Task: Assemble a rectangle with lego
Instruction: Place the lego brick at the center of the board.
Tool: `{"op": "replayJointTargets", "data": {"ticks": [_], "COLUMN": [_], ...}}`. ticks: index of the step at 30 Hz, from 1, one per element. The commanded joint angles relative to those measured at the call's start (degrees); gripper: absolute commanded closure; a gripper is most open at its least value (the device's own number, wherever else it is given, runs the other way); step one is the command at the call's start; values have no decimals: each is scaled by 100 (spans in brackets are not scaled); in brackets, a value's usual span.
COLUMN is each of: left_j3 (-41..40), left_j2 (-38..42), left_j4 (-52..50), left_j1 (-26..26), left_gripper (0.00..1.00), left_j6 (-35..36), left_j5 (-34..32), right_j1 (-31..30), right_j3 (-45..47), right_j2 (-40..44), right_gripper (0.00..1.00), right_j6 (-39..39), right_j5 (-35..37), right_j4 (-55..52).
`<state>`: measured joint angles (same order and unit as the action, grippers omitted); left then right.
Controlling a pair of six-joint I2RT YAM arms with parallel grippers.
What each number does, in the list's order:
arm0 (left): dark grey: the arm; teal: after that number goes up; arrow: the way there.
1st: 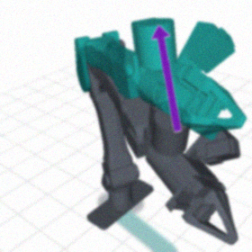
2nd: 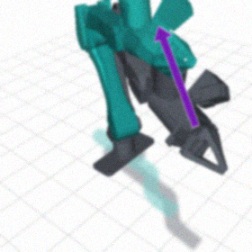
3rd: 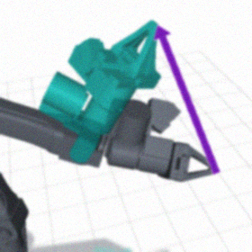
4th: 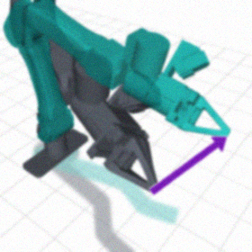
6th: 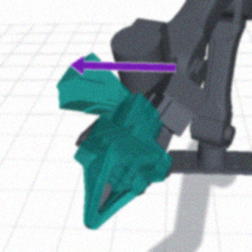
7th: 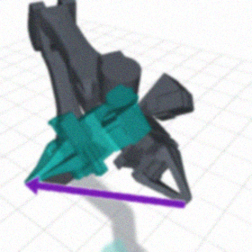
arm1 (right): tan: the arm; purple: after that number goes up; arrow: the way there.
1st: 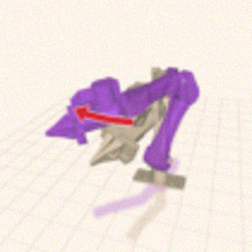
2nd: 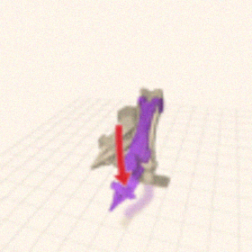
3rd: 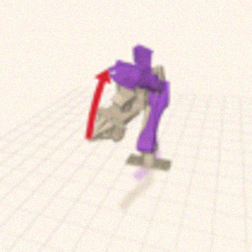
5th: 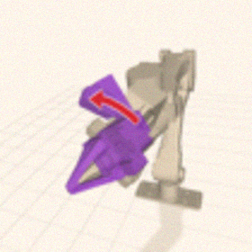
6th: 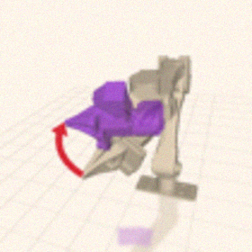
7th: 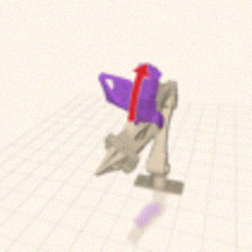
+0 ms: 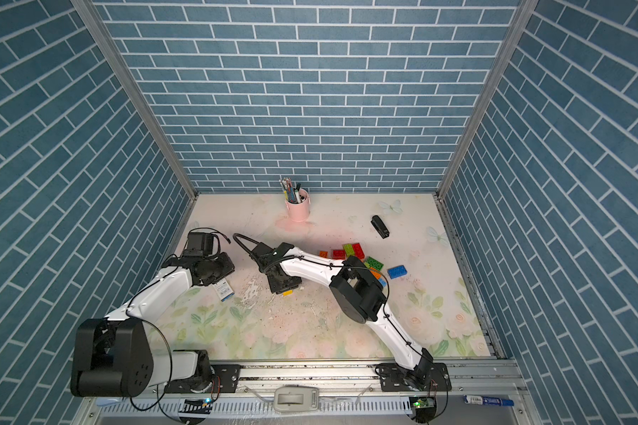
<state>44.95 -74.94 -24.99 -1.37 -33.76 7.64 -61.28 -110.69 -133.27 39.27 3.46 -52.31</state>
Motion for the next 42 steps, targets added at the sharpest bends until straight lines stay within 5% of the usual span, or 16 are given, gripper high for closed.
{"op": "replayJointTargets", "data": {"ticks": [1,42], "left_j3": [-93,-175], "left_j2": [31,67], "left_j4": [-41,45], "left_j1": [38,31], "left_gripper": [60,61], "left_j6": [-1,-46], "left_j5": [10,36], "right_j1": [25,-2], "right_j3": [-119,-416], "right_j2": [-204,-270], "right_gripper": [86,84], "right_j6": [301,319], "right_j5": [72,60], "right_j4": [-157,-86]}}
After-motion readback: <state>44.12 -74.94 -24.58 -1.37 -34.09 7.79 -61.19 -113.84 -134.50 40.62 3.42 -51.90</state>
